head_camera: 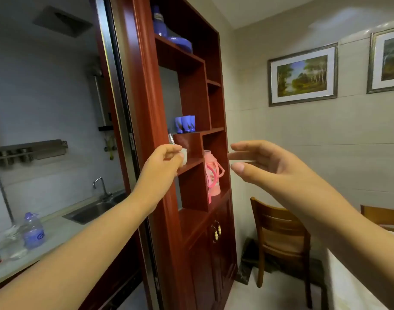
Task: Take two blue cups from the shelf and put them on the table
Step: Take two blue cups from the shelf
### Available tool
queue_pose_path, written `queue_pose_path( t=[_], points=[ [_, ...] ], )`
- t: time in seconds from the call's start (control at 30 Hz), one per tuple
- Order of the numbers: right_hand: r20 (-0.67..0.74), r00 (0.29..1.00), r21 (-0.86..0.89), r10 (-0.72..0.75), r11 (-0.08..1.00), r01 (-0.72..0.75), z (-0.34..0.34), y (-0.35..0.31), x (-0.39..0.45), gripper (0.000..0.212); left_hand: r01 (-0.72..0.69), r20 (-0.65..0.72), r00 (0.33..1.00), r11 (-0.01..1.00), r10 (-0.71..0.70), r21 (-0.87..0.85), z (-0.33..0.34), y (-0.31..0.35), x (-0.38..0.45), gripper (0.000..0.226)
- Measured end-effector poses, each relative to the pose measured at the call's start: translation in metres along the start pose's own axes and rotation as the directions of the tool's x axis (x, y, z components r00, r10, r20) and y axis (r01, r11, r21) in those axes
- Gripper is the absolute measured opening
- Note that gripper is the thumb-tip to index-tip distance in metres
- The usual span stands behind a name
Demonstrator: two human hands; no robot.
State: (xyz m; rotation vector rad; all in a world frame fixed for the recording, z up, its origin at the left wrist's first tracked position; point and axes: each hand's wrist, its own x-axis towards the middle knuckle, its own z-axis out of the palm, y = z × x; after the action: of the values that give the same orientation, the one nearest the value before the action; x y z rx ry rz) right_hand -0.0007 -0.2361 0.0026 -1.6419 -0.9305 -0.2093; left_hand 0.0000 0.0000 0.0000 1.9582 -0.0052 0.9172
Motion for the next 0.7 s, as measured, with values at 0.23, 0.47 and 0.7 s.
queue_pose_path(
  t=[0.23,0.47,0.7],
  points=[
    [-0.006,1.000,0.045,0.025,0.999,-0.025,0.019,0.059,0.105,0.048,0.024,0.026,0.999,0.994,-0.021,-0.102,0.023,-0.056,0.078,0.023],
    [-0.089,0.995,0.095,0.048,0.995,-0.039,0.029,0.129,0.201,0.050,0.014,0.039,0.999,0.990,-0.009,-0.137,0.042,-0.106,0.167,0.022],
    [-0.159,0.982,0.091,0.104,0.992,-0.091,0.017,0.194,0.273,0.036,0.028,0.032,0.999,0.985,-0.023,-0.168,0.084,-0.150,0.235,0.035]
  ],
)
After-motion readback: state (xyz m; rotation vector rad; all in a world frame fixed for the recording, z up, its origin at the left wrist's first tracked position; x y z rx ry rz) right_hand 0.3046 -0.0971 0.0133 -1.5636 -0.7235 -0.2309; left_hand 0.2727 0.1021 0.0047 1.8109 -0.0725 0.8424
